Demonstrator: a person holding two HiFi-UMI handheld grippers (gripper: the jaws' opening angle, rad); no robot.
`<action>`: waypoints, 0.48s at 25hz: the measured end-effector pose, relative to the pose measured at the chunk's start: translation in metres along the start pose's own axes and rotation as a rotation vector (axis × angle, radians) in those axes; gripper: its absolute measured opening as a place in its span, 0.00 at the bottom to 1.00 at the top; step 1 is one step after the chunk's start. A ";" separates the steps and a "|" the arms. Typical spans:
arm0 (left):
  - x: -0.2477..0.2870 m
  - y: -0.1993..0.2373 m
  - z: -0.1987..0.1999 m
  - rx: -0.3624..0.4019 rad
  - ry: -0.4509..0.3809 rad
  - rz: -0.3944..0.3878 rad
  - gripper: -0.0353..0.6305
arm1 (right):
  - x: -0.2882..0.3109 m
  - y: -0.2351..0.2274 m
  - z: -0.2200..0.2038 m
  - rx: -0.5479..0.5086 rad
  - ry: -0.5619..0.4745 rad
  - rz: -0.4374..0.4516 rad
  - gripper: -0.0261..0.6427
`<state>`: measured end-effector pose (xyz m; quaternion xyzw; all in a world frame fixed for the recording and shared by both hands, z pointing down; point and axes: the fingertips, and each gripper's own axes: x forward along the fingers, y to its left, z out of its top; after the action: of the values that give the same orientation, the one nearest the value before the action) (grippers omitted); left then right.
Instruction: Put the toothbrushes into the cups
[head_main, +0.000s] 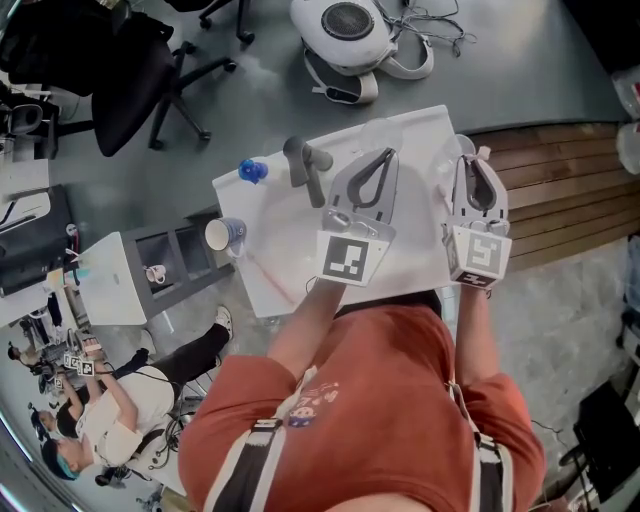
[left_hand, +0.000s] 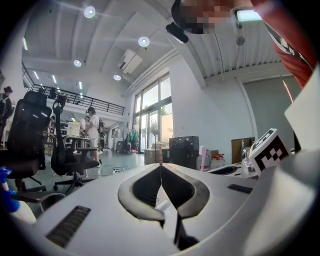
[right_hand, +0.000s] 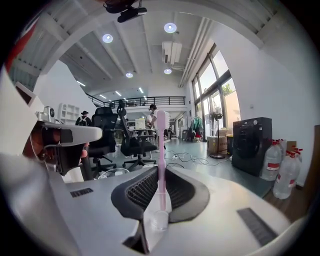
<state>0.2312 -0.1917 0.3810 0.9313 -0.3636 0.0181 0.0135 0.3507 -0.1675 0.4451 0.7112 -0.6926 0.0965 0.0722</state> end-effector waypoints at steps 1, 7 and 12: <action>0.000 0.000 -0.001 -0.003 0.002 0.002 0.08 | 0.000 0.000 -0.001 0.003 0.010 0.000 0.12; 0.002 0.000 -0.003 -0.003 0.002 0.003 0.08 | 0.005 0.000 -0.005 -0.017 0.020 0.012 0.13; 0.002 -0.002 -0.005 0.004 0.005 0.000 0.08 | 0.005 0.000 -0.009 -0.010 0.043 0.001 0.13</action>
<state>0.2338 -0.1914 0.3856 0.9313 -0.3634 0.0209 0.0126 0.3505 -0.1702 0.4550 0.7083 -0.6917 0.1083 0.0904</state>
